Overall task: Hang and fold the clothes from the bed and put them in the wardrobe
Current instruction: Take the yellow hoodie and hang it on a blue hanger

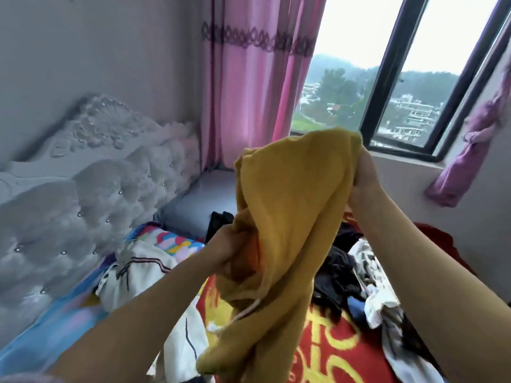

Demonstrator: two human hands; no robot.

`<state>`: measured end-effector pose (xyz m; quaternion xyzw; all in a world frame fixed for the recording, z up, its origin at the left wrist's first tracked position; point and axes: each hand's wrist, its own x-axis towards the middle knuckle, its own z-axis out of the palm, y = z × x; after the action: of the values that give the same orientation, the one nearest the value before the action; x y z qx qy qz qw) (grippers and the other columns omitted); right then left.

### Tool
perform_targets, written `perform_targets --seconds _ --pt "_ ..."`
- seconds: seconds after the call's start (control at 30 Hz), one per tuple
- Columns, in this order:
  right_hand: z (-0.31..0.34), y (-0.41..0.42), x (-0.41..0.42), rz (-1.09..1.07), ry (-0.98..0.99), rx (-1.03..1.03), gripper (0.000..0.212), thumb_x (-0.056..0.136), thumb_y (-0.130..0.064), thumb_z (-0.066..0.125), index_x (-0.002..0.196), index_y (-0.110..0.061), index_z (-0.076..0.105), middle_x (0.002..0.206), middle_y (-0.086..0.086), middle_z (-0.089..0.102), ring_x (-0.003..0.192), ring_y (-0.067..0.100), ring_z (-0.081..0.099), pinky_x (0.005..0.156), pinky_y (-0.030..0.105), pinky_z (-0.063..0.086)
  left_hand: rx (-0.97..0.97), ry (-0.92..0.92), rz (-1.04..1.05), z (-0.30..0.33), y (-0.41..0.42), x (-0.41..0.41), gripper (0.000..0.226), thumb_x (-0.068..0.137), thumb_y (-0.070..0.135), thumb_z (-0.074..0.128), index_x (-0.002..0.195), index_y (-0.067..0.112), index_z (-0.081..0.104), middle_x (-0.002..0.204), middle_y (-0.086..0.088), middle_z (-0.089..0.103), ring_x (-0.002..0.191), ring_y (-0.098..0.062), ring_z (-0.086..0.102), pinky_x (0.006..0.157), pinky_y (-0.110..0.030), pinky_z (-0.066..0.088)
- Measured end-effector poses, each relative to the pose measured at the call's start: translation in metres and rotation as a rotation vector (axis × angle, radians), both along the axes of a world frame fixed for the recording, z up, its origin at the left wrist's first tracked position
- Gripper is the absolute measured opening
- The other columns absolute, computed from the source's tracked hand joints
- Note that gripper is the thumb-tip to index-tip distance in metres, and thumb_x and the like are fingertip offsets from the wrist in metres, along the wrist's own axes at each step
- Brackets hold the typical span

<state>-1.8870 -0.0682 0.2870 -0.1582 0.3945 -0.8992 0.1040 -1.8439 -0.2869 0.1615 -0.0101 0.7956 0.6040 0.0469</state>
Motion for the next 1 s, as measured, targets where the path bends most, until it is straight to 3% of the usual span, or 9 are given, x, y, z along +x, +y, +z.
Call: perform_targets --seconds 0.1,0.17,0.27,0.4,0.5,0.6,0.77,0.9,1.0 --pt "-0.031 0.047 0.001 -0.691 -0.227 0.444 0.036 0.1 -0.015 0.035 0.126 -0.005 0.058 0.111 0.013 0.062 0.097 0.026 0.061 0.071 0.031 0.054 0.242 -0.055 0.148 0.013 -0.007 0.026 0.016 0.086 0.013 0.064 0.097 0.002 0.067 0.1 -0.019 0.068 0.086 -0.027 0.064 0.085 -0.038 0.053" --pt "-0.058 0.062 0.015 -0.826 -0.197 0.821 0.041 0.094 -0.002 0.036 0.133 -0.004 0.048 0.119 0.015 0.056 0.093 0.027 0.058 0.069 0.023 0.051 0.362 -0.095 0.151 0.022 -0.003 0.05 0.015 0.091 0.012 0.058 0.096 0.0 0.066 0.091 -0.018 0.068 0.076 -0.023 0.064 0.077 -0.034 0.054" --pt "-0.084 0.044 0.072 -0.379 0.013 1.085 0.044 0.093 -0.005 0.048 0.137 -0.013 0.045 0.119 0.006 0.057 0.105 0.031 0.055 0.083 0.036 0.048 0.424 -0.14 0.203 0.029 0.018 0.093 0.016 0.092 0.011 0.055 0.085 0.001 0.064 0.07 -0.013 0.067 0.057 -0.018 0.063 0.058 -0.025 0.054" --pt "-0.124 -0.001 0.166 0.136 0.431 1.475 0.071 0.09 -0.031 0.064 0.149 -0.027 0.024 0.141 0.007 0.047 0.123 0.019 0.051 0.092 0.025 0.043 0.441 -0.157 0.28 0.036 0.026 0.153 0.017 0.09 0.012 0.058 0.076 0.004 0.064 0.065 -0.014 0.063 0.054 -0.02 0.061 0.056 -0.028 0.053" --pt "-0.152 -0.03 0.214 0.178 0.527 1.418 0.08 0.088 -0.034 0.067 0.151 -0.022 0.019 0.137 0.0 0.046 0.129 0.018 0.045 0.096 0.015 0.035 0.396 -0.156 0.27 0.043 0.008 0.204 0.021 0.088 0.013 0.06 0.07 0.007 0.069 0.066 -0.013 0.066 0.055 -0.021 0.063 0.056 -0.028 0.056" --pt "-0.167 -0.066 0.235 0.212 0.639 1.413 0.054 0.083 -0.01 0.063 0.135 -0.01 0.046 0.122 0.003 0.056 0.108 0.016 0.05 0.093 0.02 0.044 0.311 -0.105 0.35 0.046 -0.016 0.258 0.007 0.087 0.011 0.061 0.085 0.008 0.068 0.077 -0.012 0.068 0.064 -0.019 0.065 0.061 -0.028 0.056" --pt "-0.129 -0.116 0.253 0.095 -0.067 0.839 0.028 0.081 0.012 0.037 0.076 -0.003 0.061 0.051 0.008 0.06 0.046 0.018 0.058 0.046 0.025 0.049 -0.091 -0.022 0.751 0.038 -0.079 0.367 0.014 0.086 0.001 0.056 0.09 0.004 0.069 0.082 -0.017 0.068 0.074 -0.024 0.063 0.072 -0.033 0.053" --pt "-0.101 -0.15 0.29 0.354 -0.445 0.501 0.021 0.085 0.007 0.031 0.08 0.002 0.051 0.045 0.01 0.055 0.037 0.019 0.058 0.04 0.026 0.051 0.216 -0.01 0.969 0.041 -0.118 0.46 0.015 0.091 0.005 0.054 0.08 0.008 0.064 0.057 -0.007 0.064 0.049 -0.013 0.061 0.049 -0.02 0.05" --pt "-0.105 -0.191 0.338 0.476 -0.168 0.865 0.021 0.09 -0.007 0.044 0.107 0.001 0.053 0.069 0.011 0.054 0.054 0.02 0.056 0.049 0.027 0.051 0.357 0.099 1.021 0.058 -0.133 0.52 0.015 0.092 0.015 0.059 0.101 0.007 0.066 0.088 -0.014 0.07 0.08 -0.023 0.067 0.071 -0.031 0.056"
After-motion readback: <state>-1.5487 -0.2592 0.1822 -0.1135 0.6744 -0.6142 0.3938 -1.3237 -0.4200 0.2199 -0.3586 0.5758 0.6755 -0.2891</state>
